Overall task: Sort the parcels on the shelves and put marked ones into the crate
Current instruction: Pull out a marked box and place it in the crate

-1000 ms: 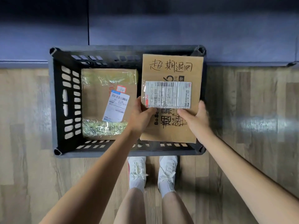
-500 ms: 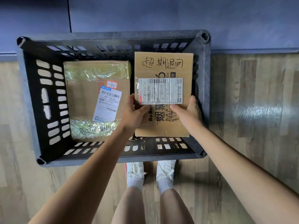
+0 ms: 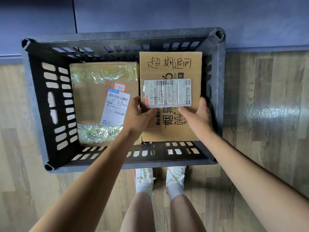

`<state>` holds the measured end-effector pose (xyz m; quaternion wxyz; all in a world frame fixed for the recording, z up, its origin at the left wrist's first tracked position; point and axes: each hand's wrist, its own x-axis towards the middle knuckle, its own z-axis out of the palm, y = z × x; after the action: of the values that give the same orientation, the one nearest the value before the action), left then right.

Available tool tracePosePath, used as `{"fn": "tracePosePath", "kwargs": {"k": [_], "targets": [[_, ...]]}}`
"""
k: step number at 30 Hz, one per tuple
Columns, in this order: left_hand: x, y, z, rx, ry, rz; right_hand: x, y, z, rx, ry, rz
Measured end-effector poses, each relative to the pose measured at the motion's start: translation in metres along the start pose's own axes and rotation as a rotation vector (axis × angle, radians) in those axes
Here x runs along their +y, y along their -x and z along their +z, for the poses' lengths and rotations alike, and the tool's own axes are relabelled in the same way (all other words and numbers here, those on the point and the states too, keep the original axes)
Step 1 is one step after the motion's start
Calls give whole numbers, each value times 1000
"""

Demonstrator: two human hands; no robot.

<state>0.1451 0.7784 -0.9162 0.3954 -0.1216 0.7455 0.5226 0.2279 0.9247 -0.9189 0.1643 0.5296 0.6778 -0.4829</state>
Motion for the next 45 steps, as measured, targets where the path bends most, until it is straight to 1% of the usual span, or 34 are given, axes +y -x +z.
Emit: {"fn": "tracePosePath", "kwargs": {"k": [9,13,16,20,24,26,29,33,36,38,41,43,45], "targets": [[-2,3,0,12,-26,-8,-6,6,-5,-14,57,-56],[-1,3,-3,-22,-79,44,-9,13,-4,24,117,-128],[0,4,-7,-33,-113,43,-9,20,-2,32,189,-175],[3,14,-12,-35,-130,54,-12,35,-4,64,272,-297],[22,30,-26,-13,-273,71,-28,55,-12,29,281,-358],[48,45,-36,1,-354,122,-45,69,-19,0,263,-391],[94,69,-55,22,-487,270,-83,97,-35,-1,284,-466],[177,116,-90,102,-641,491,-164,157,-77,-20,317,-645],[244,159,-117,184,-670,641,-227,206,-112,52,322,-822],[286,189,-135,238,-663,720,-270,243,-134,87,306,-907],[337,235,-156,288,-647,811,-320,295,-159,108,282,-1013],[367,265,-171,326,-638,853,-348,327,-174,151,266,-1106],[390,291,-185,384,-647,909,-371,357,-186,165,264,-1158]]}}
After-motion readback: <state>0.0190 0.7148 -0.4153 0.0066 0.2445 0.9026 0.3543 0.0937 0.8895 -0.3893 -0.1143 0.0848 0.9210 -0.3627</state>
